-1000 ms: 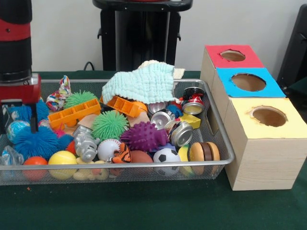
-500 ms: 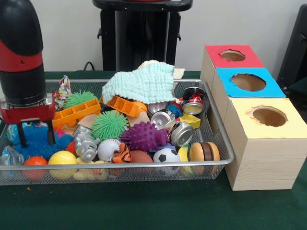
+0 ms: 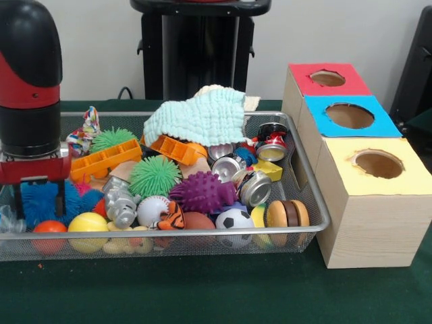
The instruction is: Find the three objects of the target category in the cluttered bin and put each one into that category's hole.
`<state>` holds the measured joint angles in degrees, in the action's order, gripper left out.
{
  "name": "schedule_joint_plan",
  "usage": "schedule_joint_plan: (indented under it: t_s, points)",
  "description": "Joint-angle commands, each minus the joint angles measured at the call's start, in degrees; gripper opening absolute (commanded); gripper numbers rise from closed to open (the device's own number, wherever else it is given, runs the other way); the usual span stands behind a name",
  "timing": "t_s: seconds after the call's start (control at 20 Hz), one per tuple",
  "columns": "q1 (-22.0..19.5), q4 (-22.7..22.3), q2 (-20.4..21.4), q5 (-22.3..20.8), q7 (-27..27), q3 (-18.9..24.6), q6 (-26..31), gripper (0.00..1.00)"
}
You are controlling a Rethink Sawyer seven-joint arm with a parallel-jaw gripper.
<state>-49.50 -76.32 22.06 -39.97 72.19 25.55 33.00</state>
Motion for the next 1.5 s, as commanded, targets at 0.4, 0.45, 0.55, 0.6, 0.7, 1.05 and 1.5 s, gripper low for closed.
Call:
schedule_joint_plan:
  t_s: [0.4,0.45,0.55,0.6,0.7,1.05,1.5]
  points:
    - [0.9,-0.6,5.9,-1.0,-5.1,0.4,4.2,1.0]
    - [1.0,-0.5,6.2,-0.8,-5.2,0.5,4.6,1.0]
    - [0.7,-0.8,6.4,-0.6,-5.4,0.6,4.7,1.0]
    - [0.5,-0.7,6.0,-0.8,-5.5,0.8,4.2,1.0]
    - [-0.3,-0.8,4.5,-1.1,-5.8,1.2,2.7,1.0]
    - [-2.1,1.7,-4.7,2.2,-6.3,3.0,5.1,1.0]
    - [-2.0,0.5,-3.0,4.0,-6.6,2.4,7.7,1.0]
